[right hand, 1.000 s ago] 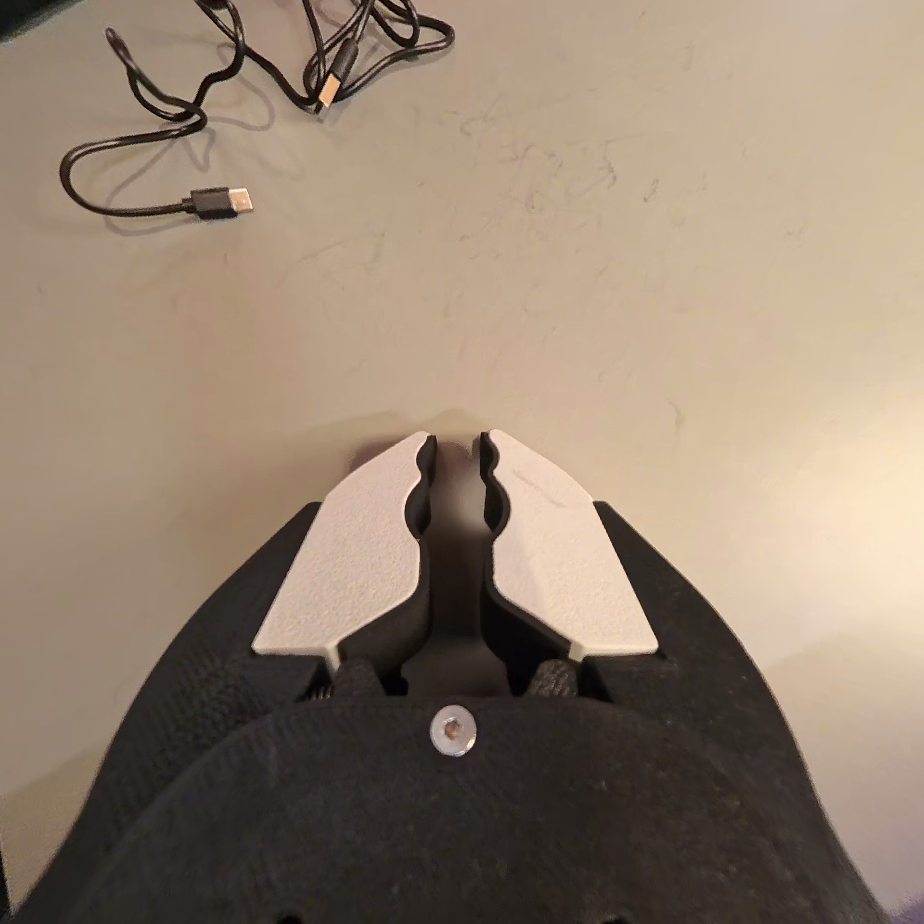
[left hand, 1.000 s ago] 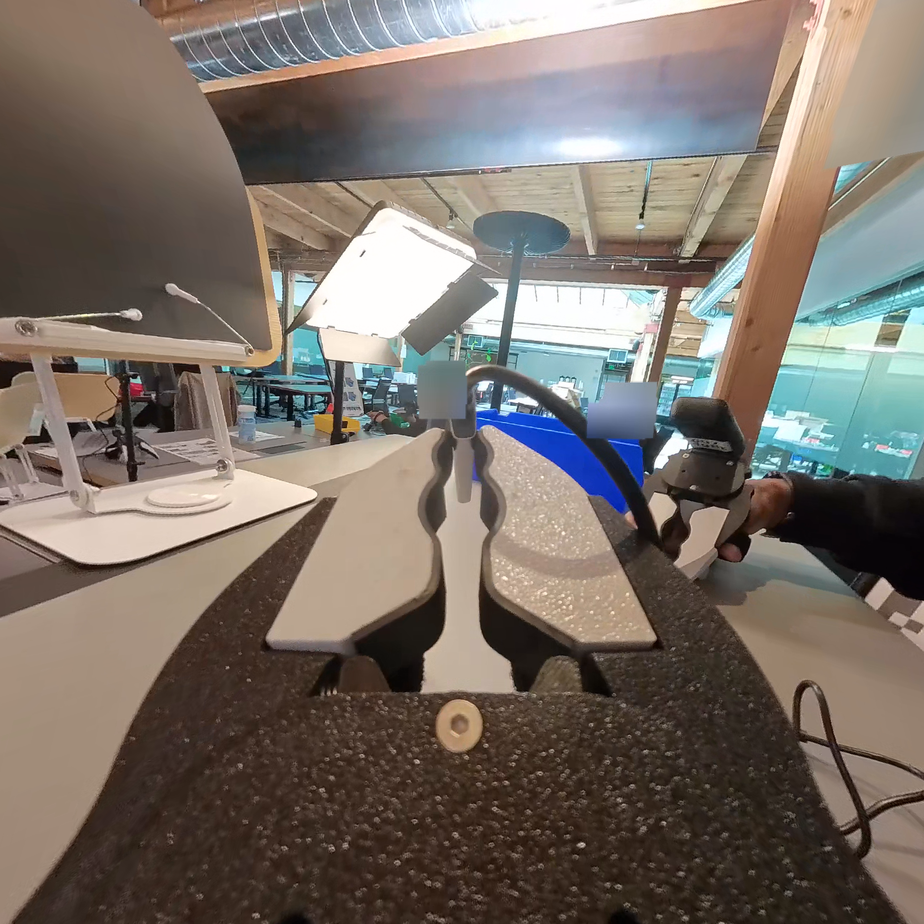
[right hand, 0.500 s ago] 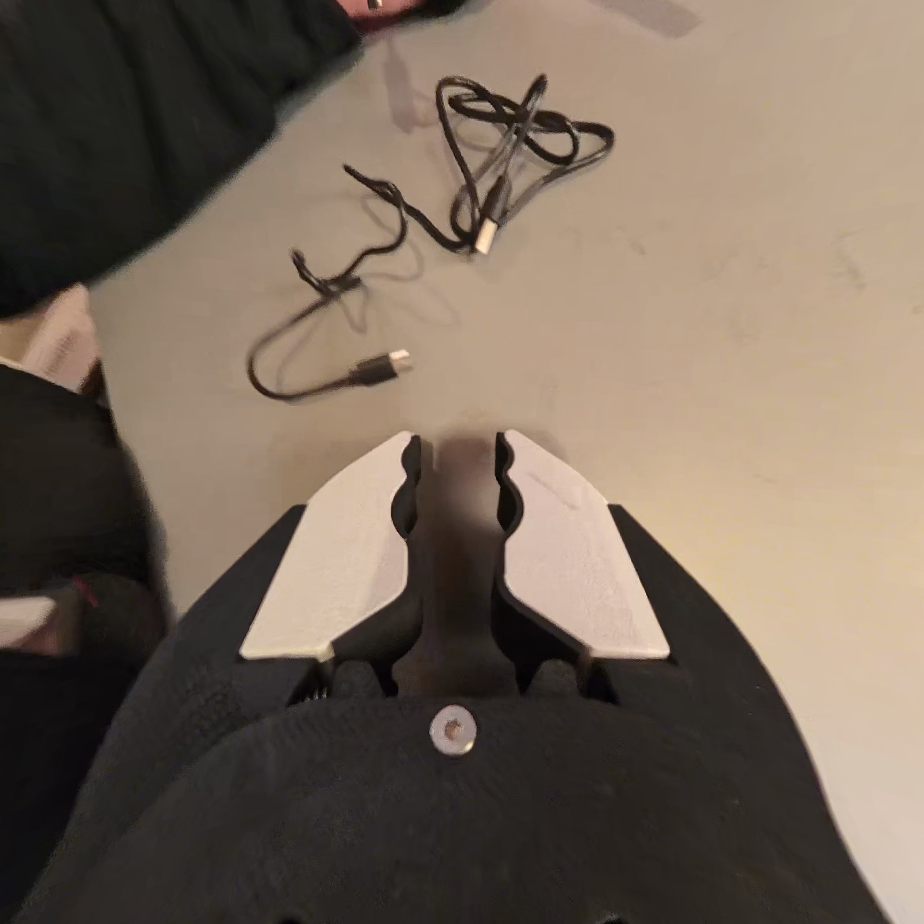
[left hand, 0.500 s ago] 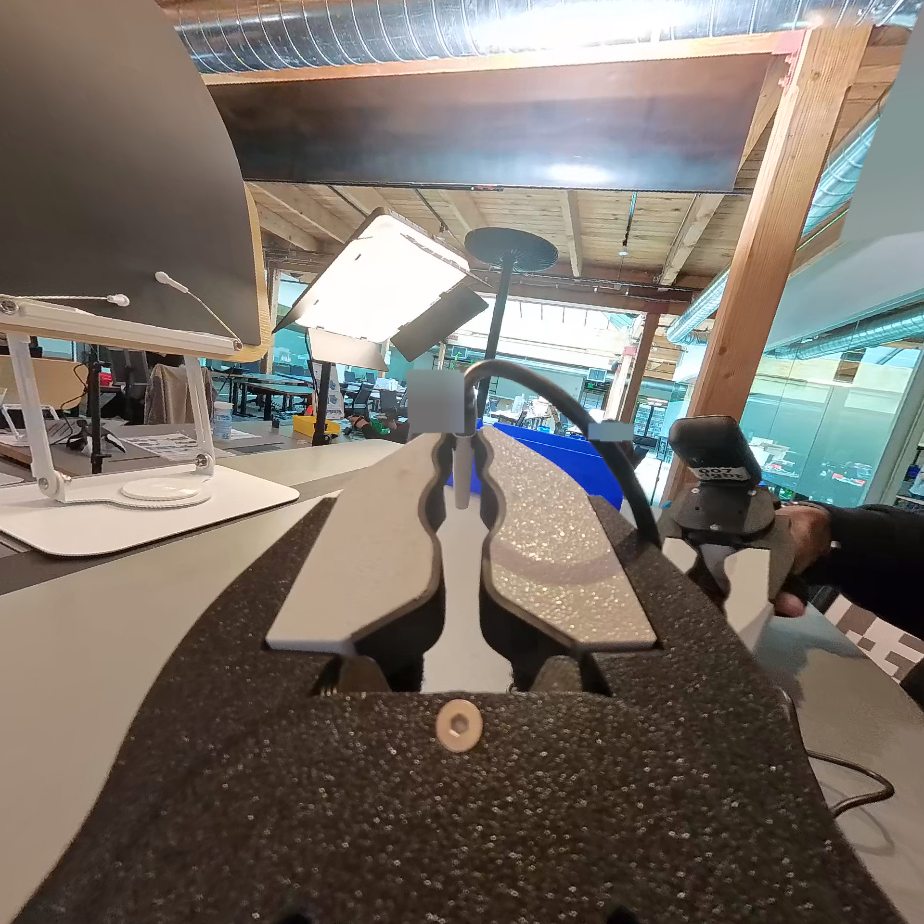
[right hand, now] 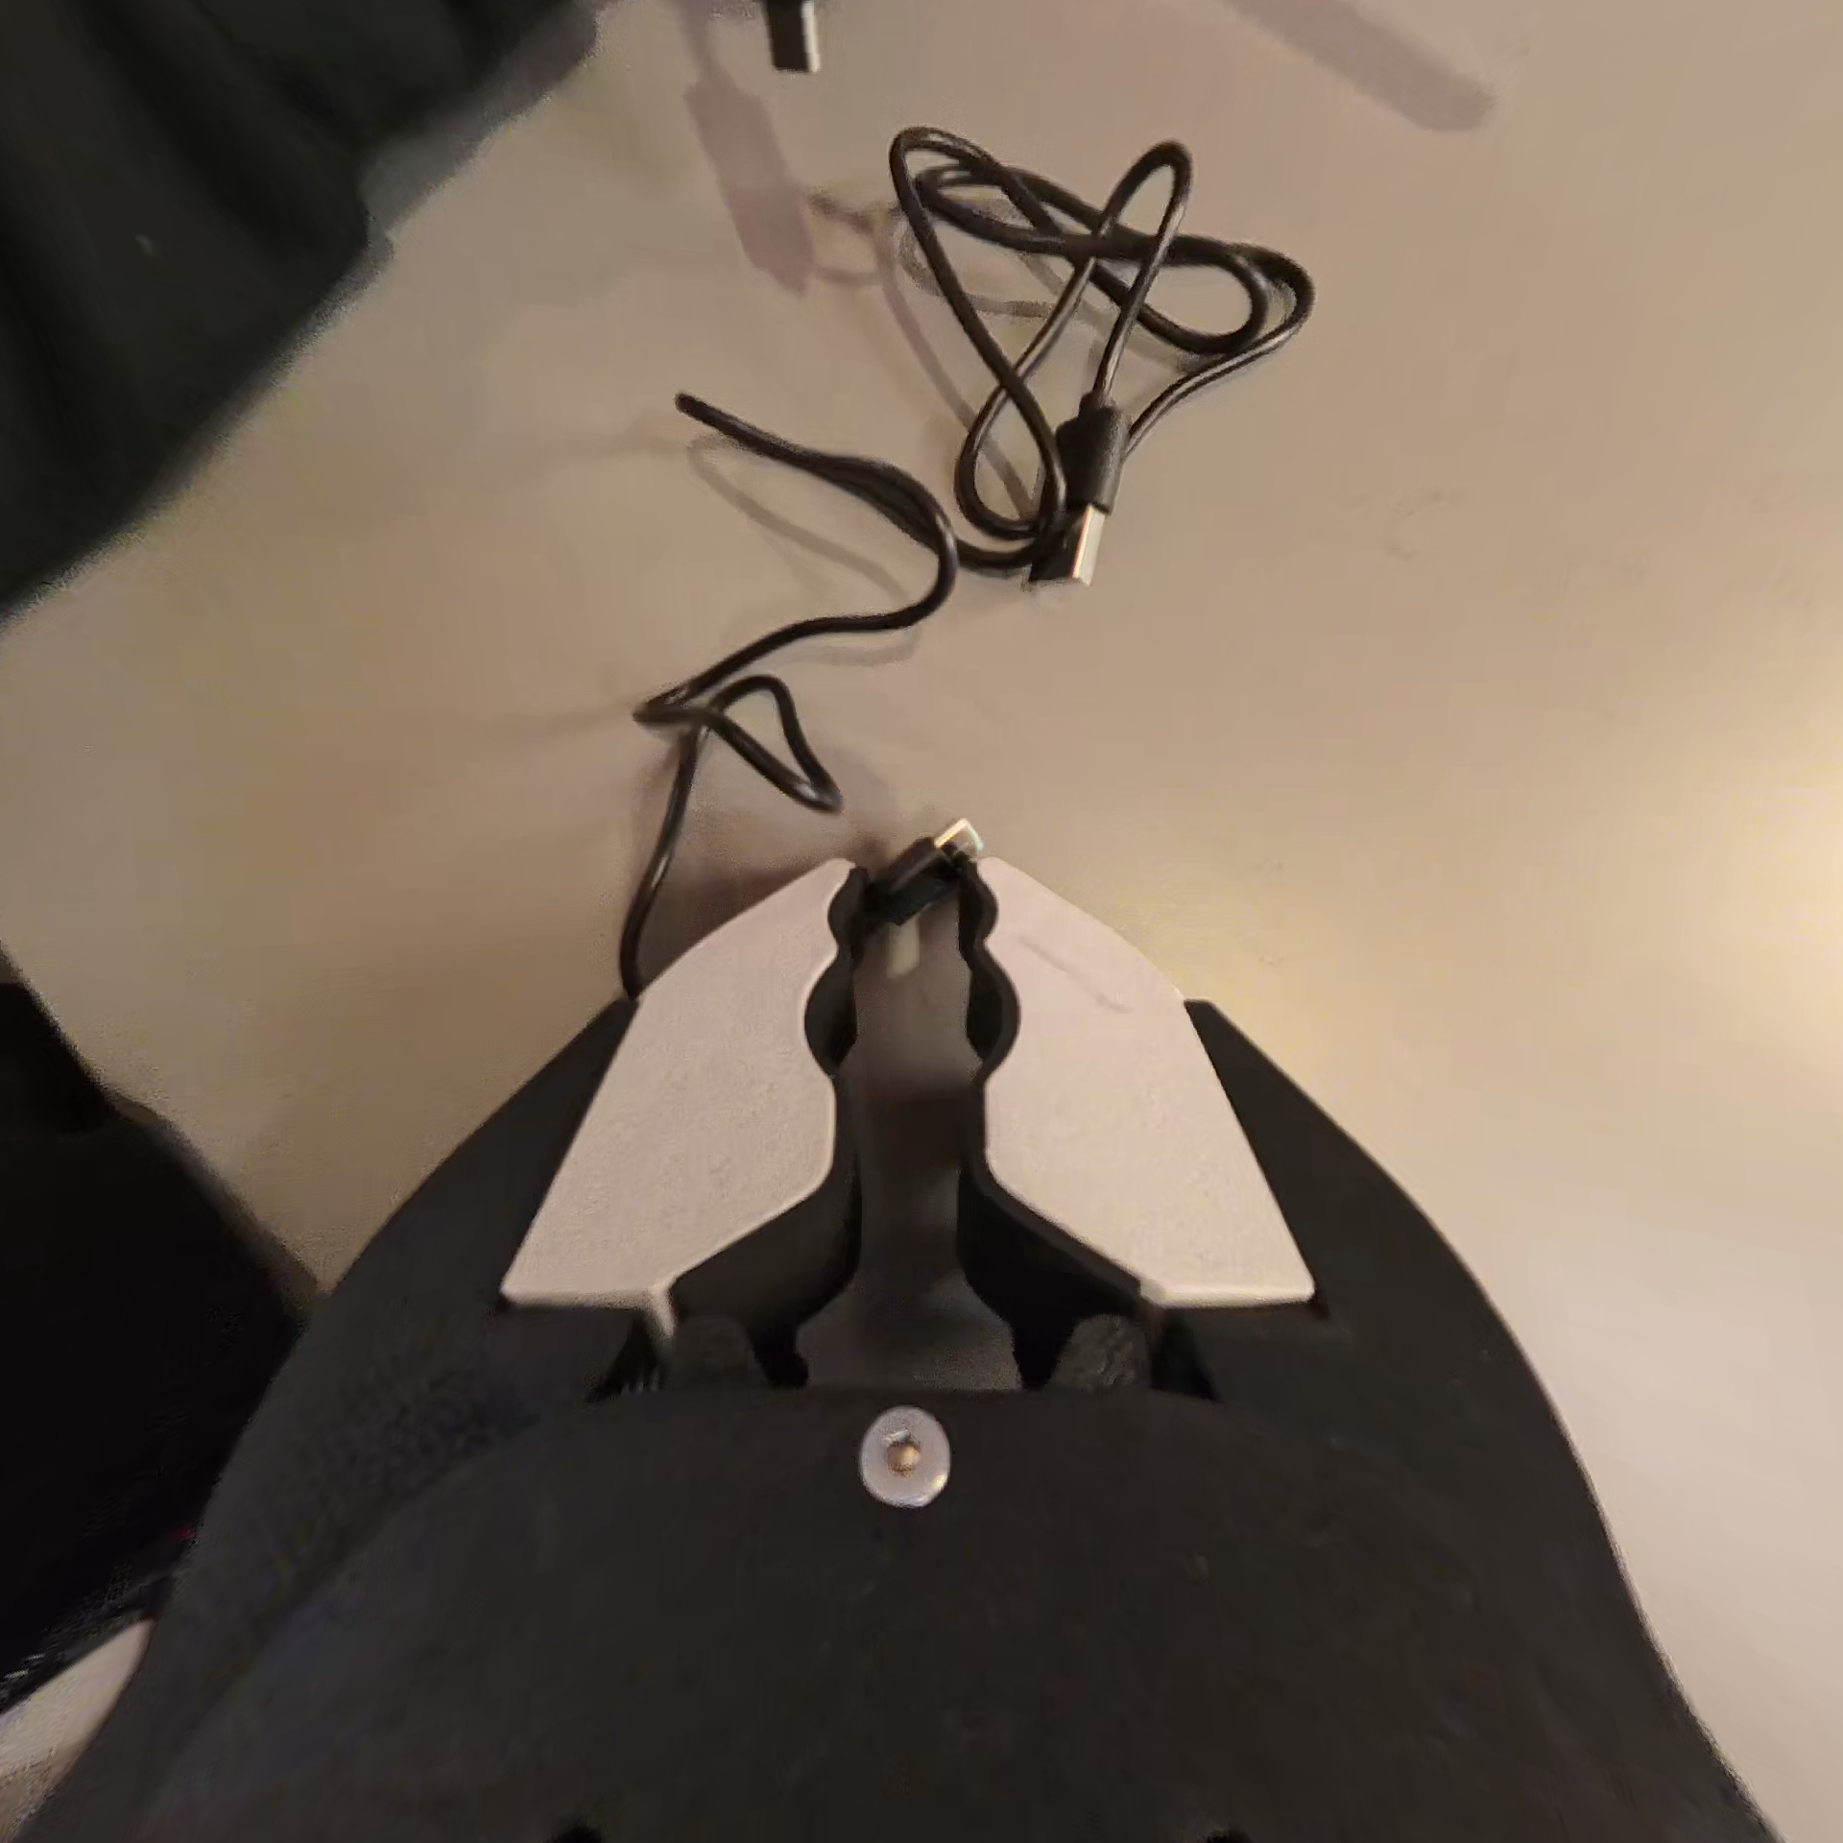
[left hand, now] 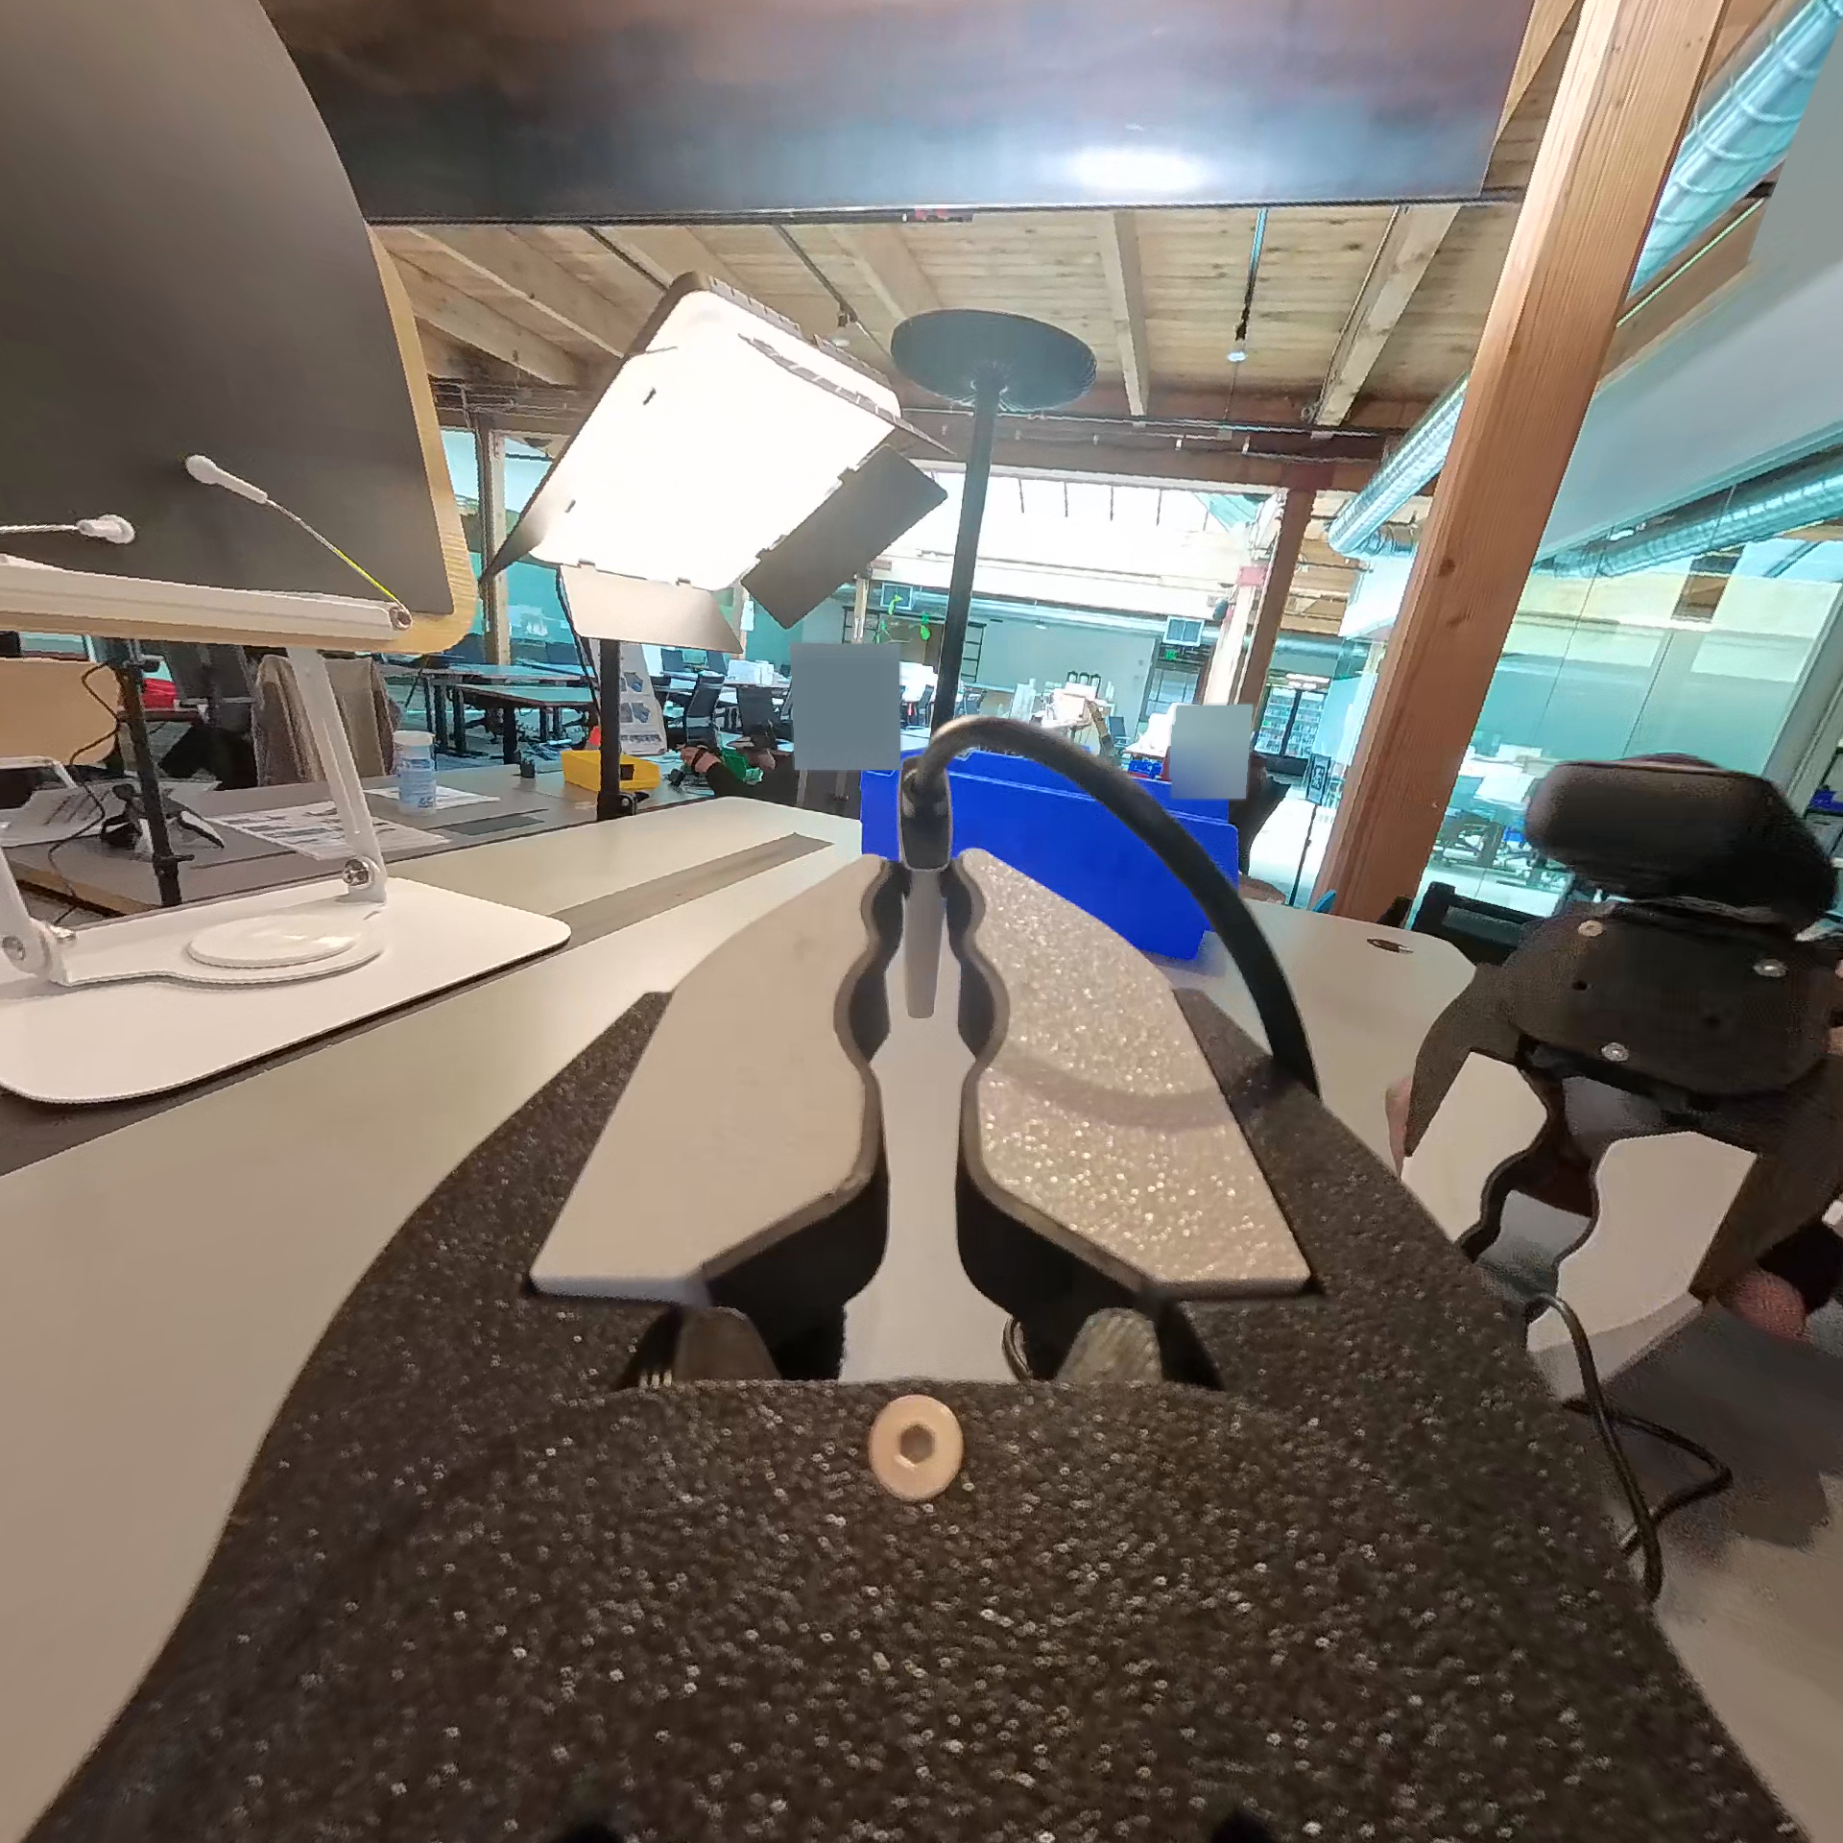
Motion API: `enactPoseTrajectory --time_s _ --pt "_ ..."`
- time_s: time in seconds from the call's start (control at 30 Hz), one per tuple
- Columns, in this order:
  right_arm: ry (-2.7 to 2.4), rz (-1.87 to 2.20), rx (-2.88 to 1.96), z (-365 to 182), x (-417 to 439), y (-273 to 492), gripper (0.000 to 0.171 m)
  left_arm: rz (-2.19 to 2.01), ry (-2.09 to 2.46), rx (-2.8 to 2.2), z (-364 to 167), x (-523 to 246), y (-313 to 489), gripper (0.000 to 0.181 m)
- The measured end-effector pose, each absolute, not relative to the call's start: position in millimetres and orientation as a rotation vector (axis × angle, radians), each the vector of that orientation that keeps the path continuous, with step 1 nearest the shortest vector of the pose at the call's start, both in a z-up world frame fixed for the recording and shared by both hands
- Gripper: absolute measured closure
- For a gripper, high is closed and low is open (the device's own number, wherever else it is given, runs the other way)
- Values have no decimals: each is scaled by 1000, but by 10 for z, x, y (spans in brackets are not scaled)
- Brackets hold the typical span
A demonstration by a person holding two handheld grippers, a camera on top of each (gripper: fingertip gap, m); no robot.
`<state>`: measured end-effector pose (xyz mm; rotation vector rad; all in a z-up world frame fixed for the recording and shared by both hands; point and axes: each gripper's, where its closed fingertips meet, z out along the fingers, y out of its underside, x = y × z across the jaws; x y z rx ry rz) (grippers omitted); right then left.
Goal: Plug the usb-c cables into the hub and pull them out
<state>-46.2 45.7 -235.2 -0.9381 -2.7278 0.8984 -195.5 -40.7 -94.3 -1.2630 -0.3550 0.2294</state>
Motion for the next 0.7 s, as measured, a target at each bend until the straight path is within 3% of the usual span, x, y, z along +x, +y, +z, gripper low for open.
enactPoseTrajectory --time_s 0.03,0.7 --pt "-2723 863 -899 -2357 -474 462 153 232 -353 -1270 -949 -1953 -397 173" --pt "-2377 1169 -587 -2053 -1051 757 155 544 -15 -1507 -1062 -1638 151 173"
